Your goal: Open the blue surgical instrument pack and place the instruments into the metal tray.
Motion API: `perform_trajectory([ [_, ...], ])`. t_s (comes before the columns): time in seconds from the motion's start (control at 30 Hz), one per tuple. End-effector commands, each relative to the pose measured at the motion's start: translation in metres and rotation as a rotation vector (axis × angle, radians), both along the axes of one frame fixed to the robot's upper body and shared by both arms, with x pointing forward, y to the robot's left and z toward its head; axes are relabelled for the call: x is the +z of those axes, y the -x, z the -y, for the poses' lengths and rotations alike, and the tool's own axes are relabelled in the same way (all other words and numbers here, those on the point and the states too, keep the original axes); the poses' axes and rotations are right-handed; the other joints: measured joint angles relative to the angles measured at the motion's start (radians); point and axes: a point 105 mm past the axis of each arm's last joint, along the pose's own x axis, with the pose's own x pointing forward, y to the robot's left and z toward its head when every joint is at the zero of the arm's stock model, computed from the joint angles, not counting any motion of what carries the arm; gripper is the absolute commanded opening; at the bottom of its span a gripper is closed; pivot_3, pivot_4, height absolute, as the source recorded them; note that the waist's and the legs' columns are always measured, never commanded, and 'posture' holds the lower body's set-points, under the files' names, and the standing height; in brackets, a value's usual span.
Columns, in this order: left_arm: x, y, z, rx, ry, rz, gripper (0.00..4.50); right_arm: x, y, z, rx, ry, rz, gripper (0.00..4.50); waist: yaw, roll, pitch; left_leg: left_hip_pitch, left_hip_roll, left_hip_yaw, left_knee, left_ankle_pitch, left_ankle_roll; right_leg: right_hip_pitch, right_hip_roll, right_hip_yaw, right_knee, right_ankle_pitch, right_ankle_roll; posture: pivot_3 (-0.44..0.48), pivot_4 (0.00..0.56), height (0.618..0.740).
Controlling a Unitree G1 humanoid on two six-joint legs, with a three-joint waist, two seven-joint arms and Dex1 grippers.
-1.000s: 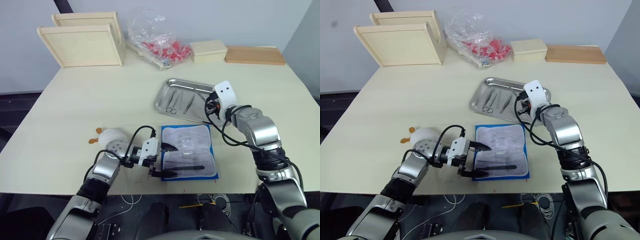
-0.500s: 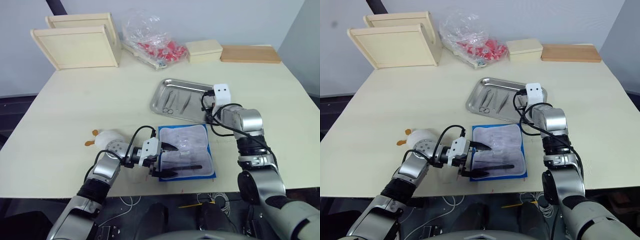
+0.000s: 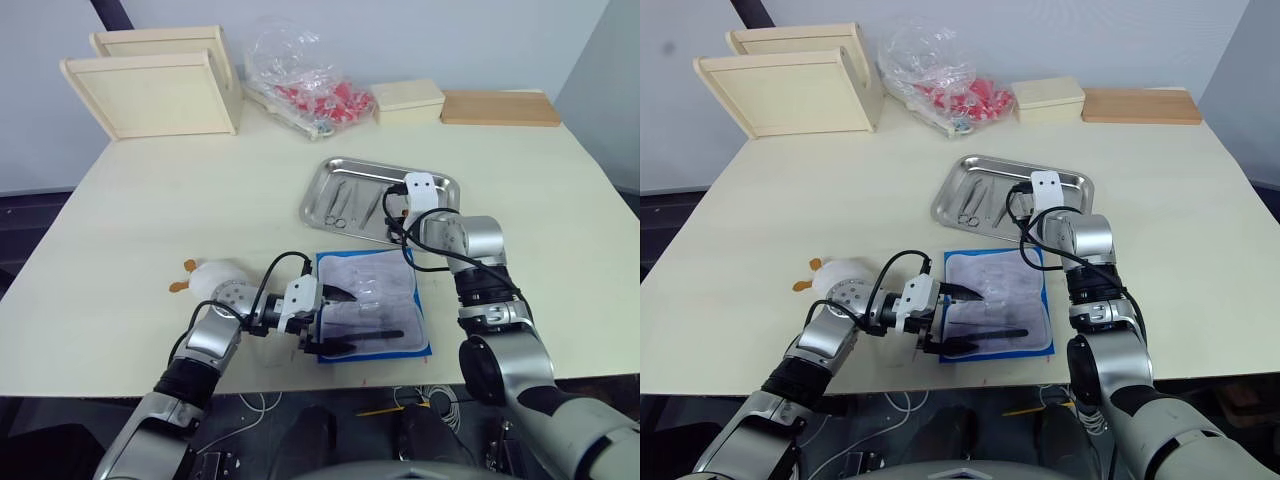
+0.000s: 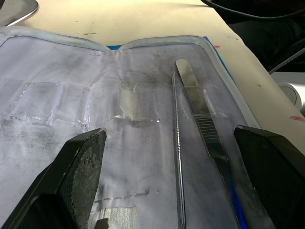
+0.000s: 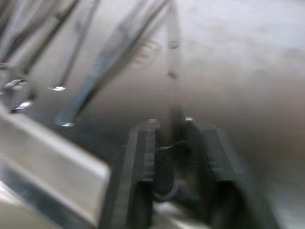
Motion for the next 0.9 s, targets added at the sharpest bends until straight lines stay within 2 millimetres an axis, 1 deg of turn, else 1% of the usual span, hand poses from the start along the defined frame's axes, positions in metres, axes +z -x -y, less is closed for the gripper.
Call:
perform_trajectory([
  [0.03,-0.024,0.009,-0.006,0.017,-0.079,-0.092,4.5,0.026,-0.002,-0.004,0.033,-0.038,0.078,3.16,0.0,0.0,0.0,0.0,0.0,0.0,0.0,0.0,0.0,0.0,0.0,0.0,0.0,0.0,0.0,0.0,0.15,0.74],
  [0.13,-0.024,0.008,-0.006,0.019,-0.08,-0.09,4.5,0.038,-0.001,0.003,0.043,-0.059,0.119,4.4,0.0,0.001,0.0,0.0,0.0,0.0,0.0,0.0,0.0,0.0,0.0,0.0,0.0,0.0,0.0,0.0,0.15,0.74],
  [0.17,-0.024,0.008,-0.006,0.019,-0.081,-0.089,4.5,0.041,0.0,0.005,0.057,-0.058,0.135,4.46,0.0,0.001,0.0,0.0,0.0,0.0,0.0,0.0,0.0,0.0,0.0,0.0,0.0,0.0,0.0,0.0,0.15,0.74],
  [0.3,-0.024,0.008,-0.006,0.017,-0.081,-0.088,4.5,0.048,0.008,0.014,0.124,-0.019,0.219,4.46,-0.001,0.001,0.0,0.0,0.0,0.0,0.0,0.0,0.0,0.0,0.0,0.0,-0.001,0.0,0.0,0.0,0.15,0.74],
  [0.33,-0.024,0.008,-0.006,0.016,-0.081,-0.088,4.5,0.051,0.01,0.016,0.142,-0.033,0.25,4.46,-0.001,0.001,0.0,0.0,0.0,0.0,0.0,0.0,0.0,0.0,0.0,0.0,-0.001,0.0,0.0,0.0,0.15,0.74],
  [0.43,-0.024,0.008,-0.007,0.013,-0.082,-0.086,4.5,0.055,0.025,0.023,0.227,-0.047,0.321,4.46,0.001,0.001,0.0,0.0,0.0,0.0,0.0,0.0,0.0,0.0,0.0,0.0,-0.001,0.0,0.0,0.0,0.15,0.74],
  [0.57,-0.024,0.008,-0.008,0.011,-0.085,-0.086,4.5,0.051,0.049,0.03,0.353,-0.023,0.359,4.46,-0.001,0.001,0.0,-0.001,0.0,0.0,0.0,0.0,0.0,0.0,0.0,0.0,-0.001,0.0,0.0,0.0,0.15,0.74],
  [0.7,-0.024,0.008,-0.009,0.008,-0.089,-0.086,4.5,0.054,0.065,0.035,0.451,-0.022,0.406,4.46,-0.001,0.001,0.0,0.0,0.001,0.0,0.0,0.0,0.0,0.0,0.0,0.0,-0.002,0.0,0.0,0.0,0.15,0.74],
  [0.9,-0.023,0.007,-0.01,0.005,-0.091,-0.085,4.5,0.053,0.092,0.051,0.606,0.002,0.459,4.46,0.001,0.0,0.001,-0.001,0.001,0.0,-0.001,0.0,0.0,0.0,0.0,-0.001,-0.004,0.0,0.001,0.0,0.15,0.74],
])
